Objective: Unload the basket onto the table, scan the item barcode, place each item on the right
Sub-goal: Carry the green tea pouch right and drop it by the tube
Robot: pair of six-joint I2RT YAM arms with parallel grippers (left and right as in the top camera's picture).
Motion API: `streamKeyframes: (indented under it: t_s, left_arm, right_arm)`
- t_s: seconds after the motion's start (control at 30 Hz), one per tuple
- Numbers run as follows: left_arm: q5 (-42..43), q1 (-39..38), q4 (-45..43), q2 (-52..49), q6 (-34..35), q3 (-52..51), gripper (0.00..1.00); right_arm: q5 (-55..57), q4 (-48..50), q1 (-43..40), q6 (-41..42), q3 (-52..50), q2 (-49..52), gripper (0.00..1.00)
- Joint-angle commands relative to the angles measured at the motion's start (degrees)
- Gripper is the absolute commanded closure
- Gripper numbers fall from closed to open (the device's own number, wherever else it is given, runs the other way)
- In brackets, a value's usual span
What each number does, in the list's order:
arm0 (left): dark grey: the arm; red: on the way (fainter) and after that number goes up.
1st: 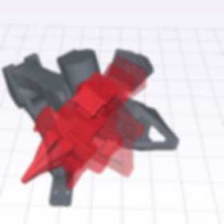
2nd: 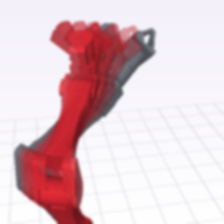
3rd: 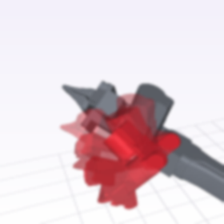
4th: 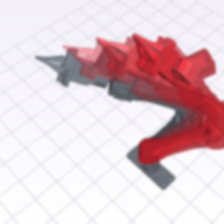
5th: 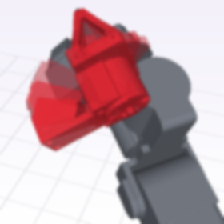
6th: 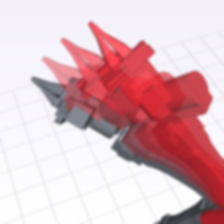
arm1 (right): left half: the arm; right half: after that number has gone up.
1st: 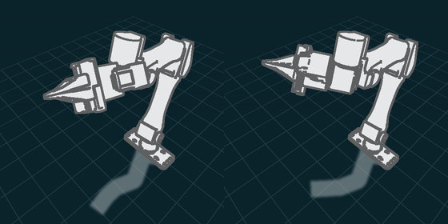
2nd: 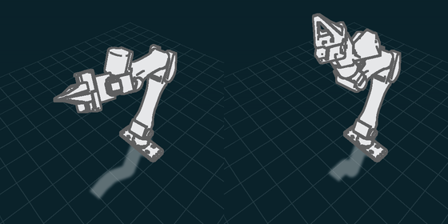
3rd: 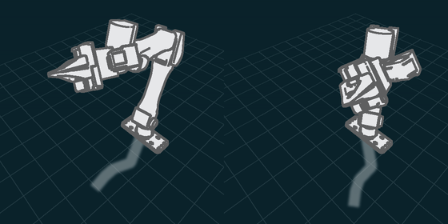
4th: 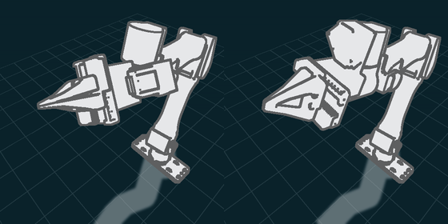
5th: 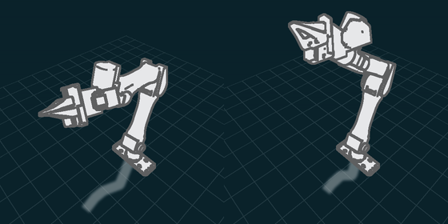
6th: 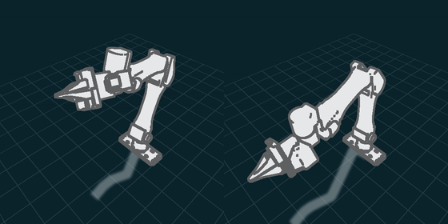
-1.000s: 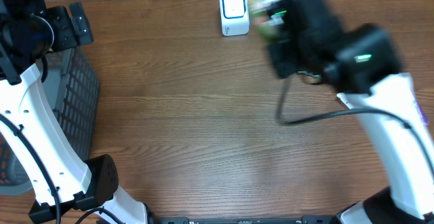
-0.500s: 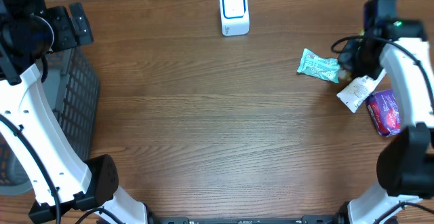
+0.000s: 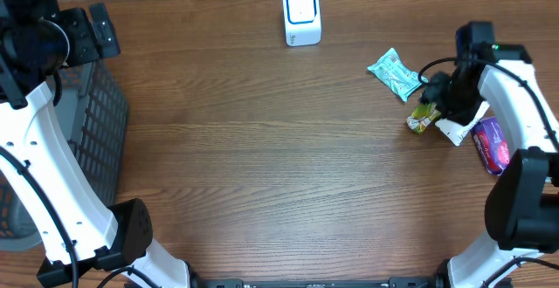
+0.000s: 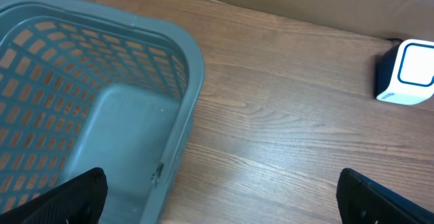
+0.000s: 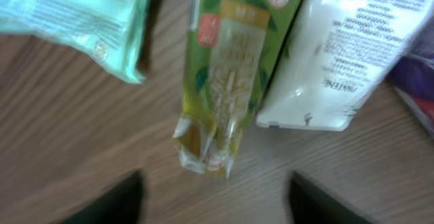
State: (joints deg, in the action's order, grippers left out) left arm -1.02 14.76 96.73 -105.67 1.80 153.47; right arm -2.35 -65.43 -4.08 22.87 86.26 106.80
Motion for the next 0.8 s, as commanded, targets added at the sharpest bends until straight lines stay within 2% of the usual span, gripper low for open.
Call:
streamKeyframes:
  t_s: [0.0, 0.23, 0.5, 0.77]
  left_arm:
    - [0.6, 0.2, 0.1, -0.4, 1.0, 0.3, 0.0]
    - [0.6, 0.2, 0.1, -0.4, 1.0, 0.3, 0.0]
    - [0.6, 0.2, 0.1, -0.4, 1.0, 0.3, 0.0]
    - [0.6, 0.2, 0.1, -0.4, 1.0, 0.3, 0.01]
  right_arm:
    - [-3.2, -5.2, 1.5, -4.3, 11.7, -8.6, 0.0]
    - [-14.3, -17.2, 8.1, -5.8, 25.5, -20.8, 0.0]
    - [-15.1, -18.7, 10.8, -6.3, 25.6, -30.0, 0.0]
    - [-11.7, -19.5, 10.8, -14.7, 25.3, -30.3, 0.0]
